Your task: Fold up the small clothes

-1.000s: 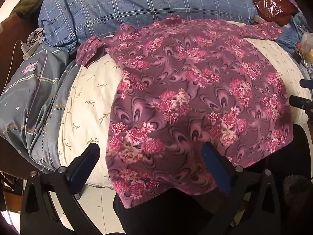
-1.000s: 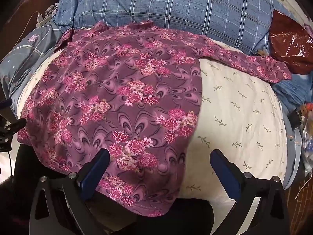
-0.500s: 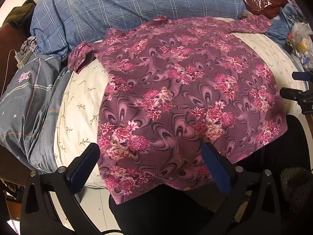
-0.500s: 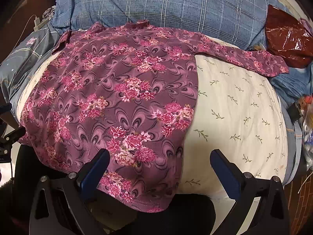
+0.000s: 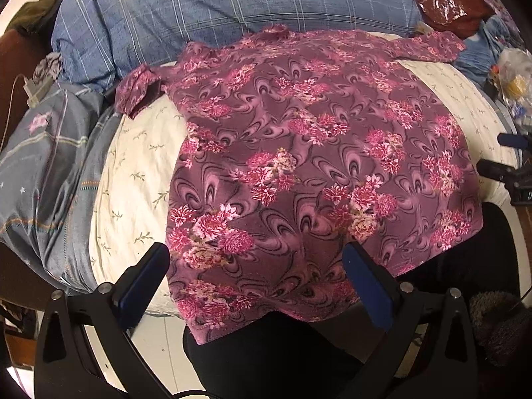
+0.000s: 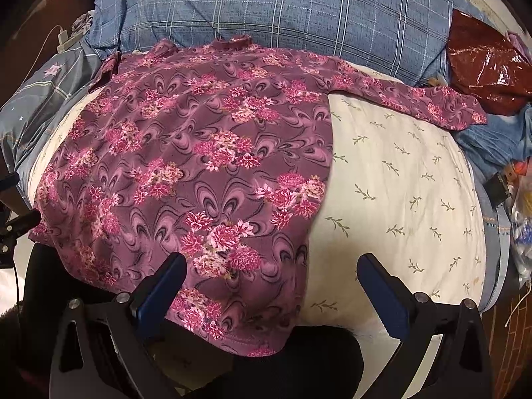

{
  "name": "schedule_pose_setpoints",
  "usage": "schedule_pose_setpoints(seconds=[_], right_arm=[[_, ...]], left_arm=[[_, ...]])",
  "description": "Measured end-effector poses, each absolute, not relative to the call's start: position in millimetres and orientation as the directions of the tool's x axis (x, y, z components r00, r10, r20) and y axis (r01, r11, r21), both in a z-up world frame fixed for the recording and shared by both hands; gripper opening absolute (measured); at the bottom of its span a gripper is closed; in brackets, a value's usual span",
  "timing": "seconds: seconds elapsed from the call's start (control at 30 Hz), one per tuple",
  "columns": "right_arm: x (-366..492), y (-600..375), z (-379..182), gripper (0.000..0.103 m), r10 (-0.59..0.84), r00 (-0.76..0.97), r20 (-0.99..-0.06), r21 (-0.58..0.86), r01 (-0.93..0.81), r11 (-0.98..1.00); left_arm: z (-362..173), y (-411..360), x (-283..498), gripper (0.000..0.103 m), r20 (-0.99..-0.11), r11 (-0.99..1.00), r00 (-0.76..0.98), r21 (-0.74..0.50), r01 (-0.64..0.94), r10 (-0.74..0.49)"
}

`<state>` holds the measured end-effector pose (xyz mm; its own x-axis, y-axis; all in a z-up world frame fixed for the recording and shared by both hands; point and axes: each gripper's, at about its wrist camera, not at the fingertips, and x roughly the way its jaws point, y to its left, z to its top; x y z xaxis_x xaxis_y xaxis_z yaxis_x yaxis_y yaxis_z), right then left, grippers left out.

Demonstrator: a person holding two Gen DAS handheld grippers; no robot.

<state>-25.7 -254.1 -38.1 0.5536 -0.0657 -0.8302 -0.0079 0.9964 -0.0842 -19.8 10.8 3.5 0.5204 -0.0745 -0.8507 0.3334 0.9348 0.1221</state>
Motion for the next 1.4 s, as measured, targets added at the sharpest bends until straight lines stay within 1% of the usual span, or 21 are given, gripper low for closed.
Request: schedule_pose_setpoints(seconds=[0.27,1.0,1.27,1.4], right_arm=[[-26.4,-256.8,-36.8,0.103,-0.076,0.561,-0.824,-0.087,0.007,0.996],[-21.2,-259.4,-43.8,0.103,-0.059,0.560,-0.826,-0.064,0.010,0.998],[-17.7,-264.2,-48.0,0.103,-0.042,0.552,-0.833,-0.039,0.018,0.999],[-16.5,-274.0,-48.4,0.103,-0.035,0.555,-0.831,-0.017,0.038,0.999]], left_arm=[[6.4,7.2,-15.2,0.103,-0.849,0.935,0.518,0.096,0.342,-0.102],[2.2,-3.5,-9.1,0.103,-0.860,0.927,0.494,0.074,0.368,-0.128],[-1.4,0.4,-2.6,0.103,-0.870,0.936,0.475,0.047,0.348,-0.133],[3.6,13.1,4.2,0.103,-0.862,0.948,0.495,0.058,0.313,-0.111]])
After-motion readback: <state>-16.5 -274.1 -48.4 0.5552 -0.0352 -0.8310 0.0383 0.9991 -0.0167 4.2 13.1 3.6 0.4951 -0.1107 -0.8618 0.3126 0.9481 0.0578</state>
